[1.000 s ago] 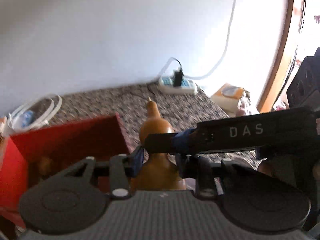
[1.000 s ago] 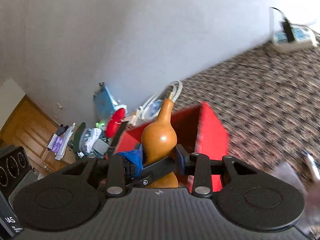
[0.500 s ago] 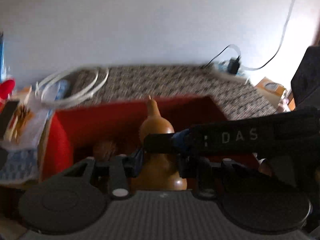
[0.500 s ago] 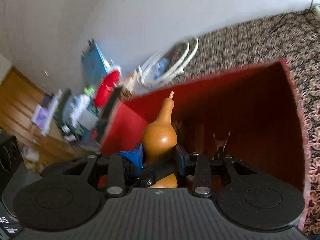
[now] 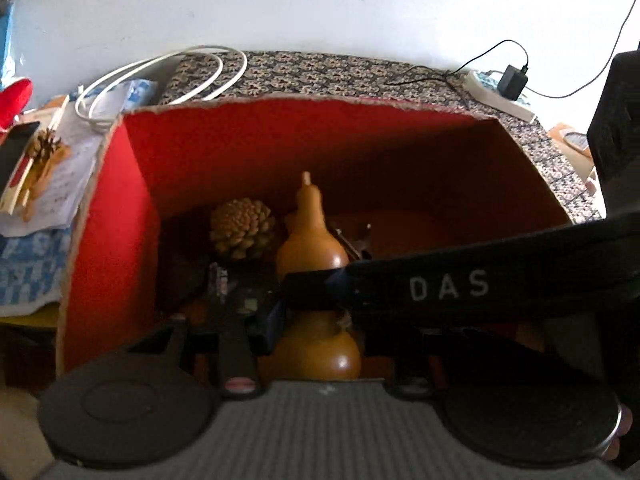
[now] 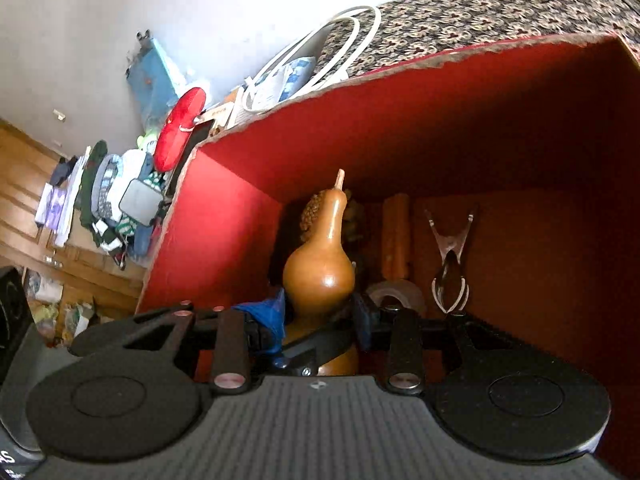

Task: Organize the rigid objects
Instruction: 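Carry the gourd with the right gripper over into the red box, then lower the gourd into the red box and open the right gripper, then withdraw the right gripper from the box toward the white bottle, then grasp the white bottle with blue cap with the right gripper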

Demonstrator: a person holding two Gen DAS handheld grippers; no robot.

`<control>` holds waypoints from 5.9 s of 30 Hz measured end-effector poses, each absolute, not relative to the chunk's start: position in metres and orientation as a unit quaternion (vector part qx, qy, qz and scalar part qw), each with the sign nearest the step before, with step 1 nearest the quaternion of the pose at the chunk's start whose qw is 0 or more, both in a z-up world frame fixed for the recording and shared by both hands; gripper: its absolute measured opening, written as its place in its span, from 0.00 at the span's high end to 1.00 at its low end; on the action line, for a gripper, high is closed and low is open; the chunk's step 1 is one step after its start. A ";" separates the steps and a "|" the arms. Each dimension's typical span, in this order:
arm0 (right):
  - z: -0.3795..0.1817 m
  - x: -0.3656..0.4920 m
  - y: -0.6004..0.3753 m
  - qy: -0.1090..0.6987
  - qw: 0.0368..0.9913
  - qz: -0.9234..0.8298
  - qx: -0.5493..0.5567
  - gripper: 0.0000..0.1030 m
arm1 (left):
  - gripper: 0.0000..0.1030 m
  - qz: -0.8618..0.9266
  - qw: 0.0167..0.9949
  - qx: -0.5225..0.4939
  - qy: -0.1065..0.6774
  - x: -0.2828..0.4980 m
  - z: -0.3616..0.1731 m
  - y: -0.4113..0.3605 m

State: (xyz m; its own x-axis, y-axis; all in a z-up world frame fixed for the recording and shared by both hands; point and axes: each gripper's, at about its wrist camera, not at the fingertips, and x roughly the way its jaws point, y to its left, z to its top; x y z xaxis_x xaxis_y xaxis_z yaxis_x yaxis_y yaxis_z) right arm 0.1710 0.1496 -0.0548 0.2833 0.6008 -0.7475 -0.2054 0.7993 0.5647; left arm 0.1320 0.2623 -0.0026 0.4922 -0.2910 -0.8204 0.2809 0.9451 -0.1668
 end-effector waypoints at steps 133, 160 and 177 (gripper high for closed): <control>-0.082 -0.024 -0.198 0.535 0.779 0.122 0.304 0.80 | 0.29 -0.154 0.806 0.072 0.567 -0.002 -0.039 0.008; -0.105 0.016 -0.152 0.530 0.746 0.195 0.353 0.85 | 0.42 -0.209 0.808 0.085 0.545 0.008 -0.059 0.015; -0.106 0.028 -0.135 0.517 0.758 0.214 0.335 0.85 | 0.57 -0.214 0.825 0.092 0.514 0.011 -0.053 0.027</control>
